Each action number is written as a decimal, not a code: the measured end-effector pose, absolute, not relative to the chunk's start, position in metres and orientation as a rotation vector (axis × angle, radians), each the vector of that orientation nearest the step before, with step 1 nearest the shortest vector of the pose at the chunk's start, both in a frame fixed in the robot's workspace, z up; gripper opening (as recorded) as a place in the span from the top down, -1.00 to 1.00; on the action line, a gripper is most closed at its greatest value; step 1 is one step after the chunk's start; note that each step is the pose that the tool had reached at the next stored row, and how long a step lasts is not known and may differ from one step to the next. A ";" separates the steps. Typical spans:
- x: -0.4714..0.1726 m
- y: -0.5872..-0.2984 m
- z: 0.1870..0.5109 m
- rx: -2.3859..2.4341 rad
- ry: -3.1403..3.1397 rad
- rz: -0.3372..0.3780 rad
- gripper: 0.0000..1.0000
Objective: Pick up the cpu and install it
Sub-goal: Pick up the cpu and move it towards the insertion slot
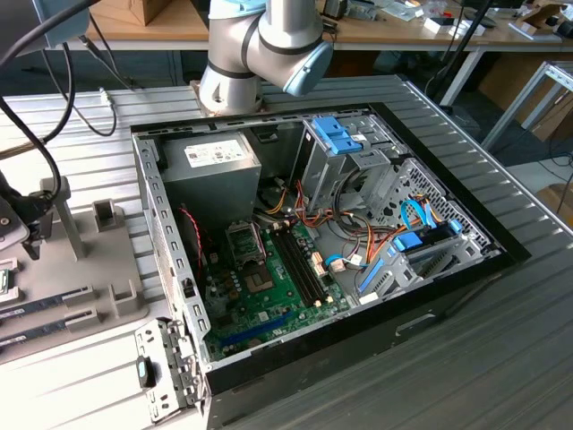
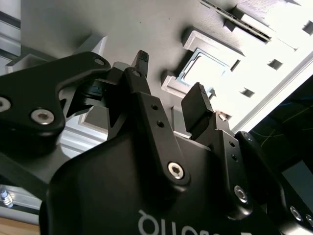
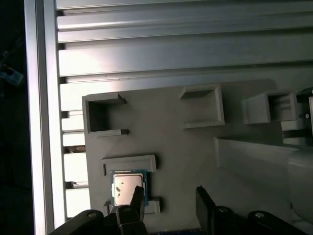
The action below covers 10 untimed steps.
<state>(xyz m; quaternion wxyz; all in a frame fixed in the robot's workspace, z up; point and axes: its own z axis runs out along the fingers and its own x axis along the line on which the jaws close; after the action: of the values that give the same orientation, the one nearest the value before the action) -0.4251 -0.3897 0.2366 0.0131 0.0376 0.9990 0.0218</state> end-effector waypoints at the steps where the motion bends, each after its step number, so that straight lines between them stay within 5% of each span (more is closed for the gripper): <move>1: -0.425 -0.390 0.236 0.117 3.113 0.068 -0.08; 10: -0.425 -0.390 0.234 0.117 3.113 0.068 -0.08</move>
<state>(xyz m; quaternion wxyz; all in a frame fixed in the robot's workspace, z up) -0.4251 -0.3897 0.2336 0.0131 0.0377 0.9990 0.0218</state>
